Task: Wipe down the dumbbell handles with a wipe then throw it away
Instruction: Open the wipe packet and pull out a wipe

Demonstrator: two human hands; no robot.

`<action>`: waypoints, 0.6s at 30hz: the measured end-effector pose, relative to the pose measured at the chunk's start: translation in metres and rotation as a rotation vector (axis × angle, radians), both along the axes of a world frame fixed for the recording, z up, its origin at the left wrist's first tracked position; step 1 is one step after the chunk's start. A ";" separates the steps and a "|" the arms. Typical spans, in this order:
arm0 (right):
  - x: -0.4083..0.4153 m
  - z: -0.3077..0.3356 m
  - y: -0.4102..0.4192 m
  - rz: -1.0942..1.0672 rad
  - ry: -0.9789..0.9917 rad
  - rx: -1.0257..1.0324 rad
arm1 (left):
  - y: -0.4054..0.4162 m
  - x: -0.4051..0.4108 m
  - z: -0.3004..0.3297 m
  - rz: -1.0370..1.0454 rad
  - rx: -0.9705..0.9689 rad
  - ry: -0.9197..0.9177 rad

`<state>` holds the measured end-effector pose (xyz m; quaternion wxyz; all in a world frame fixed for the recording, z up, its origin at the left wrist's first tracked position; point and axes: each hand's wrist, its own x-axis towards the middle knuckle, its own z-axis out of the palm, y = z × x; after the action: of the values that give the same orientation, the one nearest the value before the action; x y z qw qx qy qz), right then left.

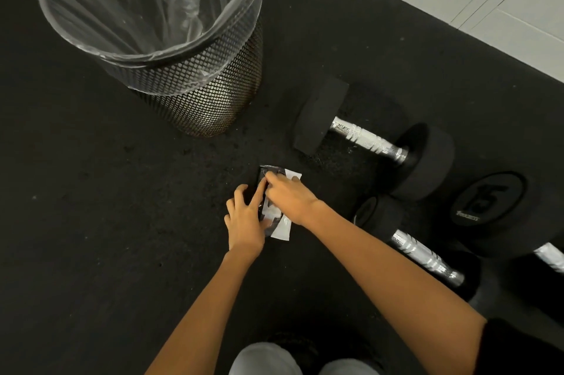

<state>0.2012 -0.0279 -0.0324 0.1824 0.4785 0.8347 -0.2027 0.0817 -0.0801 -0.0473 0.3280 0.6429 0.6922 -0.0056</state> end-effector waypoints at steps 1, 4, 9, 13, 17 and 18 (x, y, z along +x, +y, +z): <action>0.001 -0.001 -0.001 0.014 -0.003 0.000 | 0.002 0.000 0.000 -0.036 -0.007 0.037; 0.004 -0.006 -0.002 -0.013 0.008 -0.011 | 0.008 0.001 0.001 -0.075 -0.049 0.100; 0.006 -0.010 -0.006 -0.054 0.115 0.041 | 0.011 0.000 0.002 -0.086 -0.072 0.150; 0.013 -0.012 -0.013 -0.024 0.211 0.105 | 0.013 -0.004 0.003 -0.085 -0.077 0.178; 0.019 -0.011 -0.012 -0.085 0.285 0.012 | 0.013 0.002 0.006 -0.143 -0.081 0.240; 0.021 -0.010 -0.010 -0.071 0.273 -0.001 | 0.014 0.003 0.007 -0.151 -0.082 0.248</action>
<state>0.2221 -0.0378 -0.0427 0.0601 0.4756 0.8342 -0.2727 0.0848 -0.0664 -0.0406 0.2644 0.6734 0.6765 -0.1379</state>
